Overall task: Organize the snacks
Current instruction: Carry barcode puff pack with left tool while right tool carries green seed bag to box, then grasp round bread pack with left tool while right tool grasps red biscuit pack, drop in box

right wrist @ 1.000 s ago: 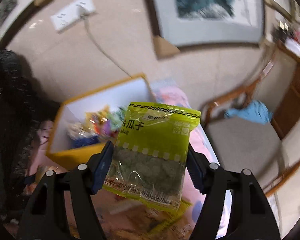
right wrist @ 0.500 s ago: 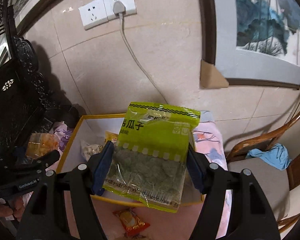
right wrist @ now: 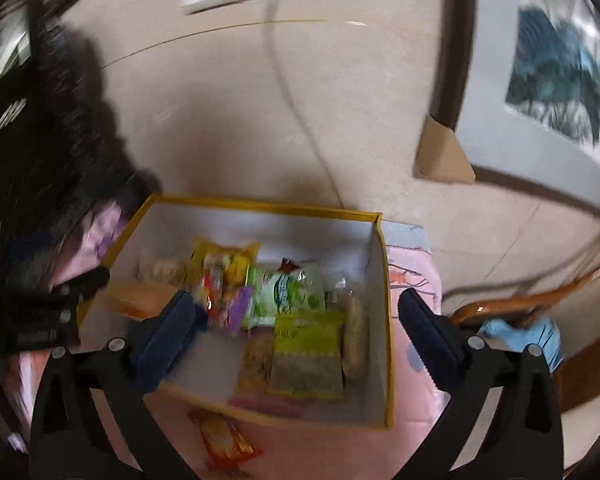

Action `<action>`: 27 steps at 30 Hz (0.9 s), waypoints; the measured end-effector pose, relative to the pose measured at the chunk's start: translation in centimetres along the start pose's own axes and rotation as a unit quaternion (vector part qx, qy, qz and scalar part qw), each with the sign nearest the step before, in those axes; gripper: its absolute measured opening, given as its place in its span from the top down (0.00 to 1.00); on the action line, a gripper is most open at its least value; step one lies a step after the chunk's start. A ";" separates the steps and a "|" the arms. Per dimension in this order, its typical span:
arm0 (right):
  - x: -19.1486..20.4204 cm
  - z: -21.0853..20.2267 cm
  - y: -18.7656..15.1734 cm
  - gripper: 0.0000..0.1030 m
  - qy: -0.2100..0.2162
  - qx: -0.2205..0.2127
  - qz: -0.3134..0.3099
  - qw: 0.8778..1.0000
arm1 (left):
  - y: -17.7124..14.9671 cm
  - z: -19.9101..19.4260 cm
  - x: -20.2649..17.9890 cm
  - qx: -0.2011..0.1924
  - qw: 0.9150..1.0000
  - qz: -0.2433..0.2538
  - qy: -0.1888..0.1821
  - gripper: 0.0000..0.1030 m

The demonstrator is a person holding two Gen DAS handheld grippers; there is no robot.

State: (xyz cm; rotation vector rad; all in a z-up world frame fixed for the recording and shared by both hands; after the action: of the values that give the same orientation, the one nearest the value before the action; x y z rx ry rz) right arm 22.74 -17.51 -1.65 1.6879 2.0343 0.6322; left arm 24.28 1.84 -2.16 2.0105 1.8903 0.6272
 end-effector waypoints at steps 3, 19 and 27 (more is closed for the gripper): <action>1.5 -0.9 -3.8 0.01 0.010 0.028 -0.046 0.999 | -4.5 -1.0 1.0 0.007 1.000 0.010 0.014 0.02; 8.8 11.4 -15.0 0.01 0.065 0.196 -0.155 0.966 | -29.0 3.9 1.5 0.181 0.980 -0.006 -0.081 0.02; 8.8 12.8 -14.4 0.30 0.059 0.201 -0.096 0.973 | -29.5 2.9 0.6 0.155 0.985 0.016 -0.079 0.27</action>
State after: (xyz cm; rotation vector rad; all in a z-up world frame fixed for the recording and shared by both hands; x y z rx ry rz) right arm 17.24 -10.18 -20.77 1.6603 2.5069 0.2725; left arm 0.48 5.05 -19.53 2.2046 1.9602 0.1798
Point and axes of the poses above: each gripper's, at about its wrist camera, not at the fingertips, and z roughly the way its jaws point, x to its left, y to its top, the point moved 2 cm from there along z, roughly the way its jaws point, and after that the axes turned 8 degrees about x, right-handed, at the moved point
